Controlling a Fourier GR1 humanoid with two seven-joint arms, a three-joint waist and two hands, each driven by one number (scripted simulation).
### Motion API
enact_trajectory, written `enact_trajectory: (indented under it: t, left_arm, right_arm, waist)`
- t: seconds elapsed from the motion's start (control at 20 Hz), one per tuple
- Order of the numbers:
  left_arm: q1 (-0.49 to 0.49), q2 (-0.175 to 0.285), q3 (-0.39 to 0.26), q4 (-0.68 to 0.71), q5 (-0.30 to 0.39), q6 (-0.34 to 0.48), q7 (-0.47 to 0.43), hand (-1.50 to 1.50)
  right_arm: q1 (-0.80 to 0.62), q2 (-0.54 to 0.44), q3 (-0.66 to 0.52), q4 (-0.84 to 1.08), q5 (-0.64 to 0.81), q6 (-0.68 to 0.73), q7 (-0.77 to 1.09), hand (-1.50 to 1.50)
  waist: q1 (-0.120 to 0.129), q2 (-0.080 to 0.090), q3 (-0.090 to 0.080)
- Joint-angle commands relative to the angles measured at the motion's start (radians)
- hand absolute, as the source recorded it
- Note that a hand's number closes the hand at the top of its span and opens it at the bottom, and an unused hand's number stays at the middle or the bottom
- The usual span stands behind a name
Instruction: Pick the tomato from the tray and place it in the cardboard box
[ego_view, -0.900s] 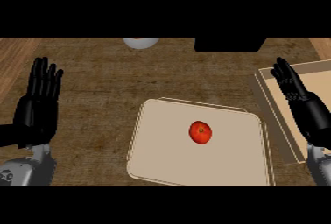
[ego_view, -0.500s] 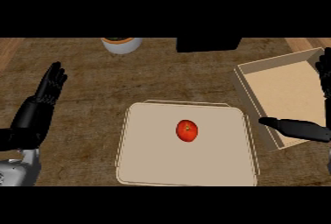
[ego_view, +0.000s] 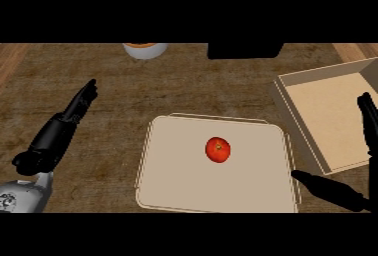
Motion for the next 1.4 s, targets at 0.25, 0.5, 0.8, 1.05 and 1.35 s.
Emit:
enact_trajectory:
  t: [0.25,0.5,0.8,1.05,1.35]
  left_arm:
    - [-0.064,-0.01,-0.025,0.045,-0.023,-0.044,-0.006,0.0]
    - [-0.084,-0.032,-0.027,0.051,-0.028,-0.038,0.003,0.0]
    - [-0.103,-0.038,-0.024,0.081,-0.024,-0.067,-0.021,0.0]
    - [-0.118,-0.047,-0.017,0.071,-0.036,-0.048,0.01,0.0]
    - [-0.081,-0.052,-0.012,0.09,-0.06,-0.043,-0.038,0.0]
  right_arm:
    - [-0.102,-0.037,0.241,-0.142,0.267,0.397,0.471,-1.5]
    - [-0.234,0.068,0.411,-0.129,0.275,0.649,0.706,-1.5]
    - [-0.471,0.263,0.438,0.103,0.223,0.836,0.884,-1.5]
    - [-0.515,0.426,0.465,0.223,0.246,0.873,0.994,-1.5]
    - [-0.568,0.543,0.391,0.366,0.247,0.878,0.991,-1.5]
  waist:
    - [0.047,0.011,-0.003]
    - [0.06,0.01,-0.001]
    - [0.073,0.013,0.0]
    - [0.062,0.008,0.001]
    - [0.053,0.008,0.003]
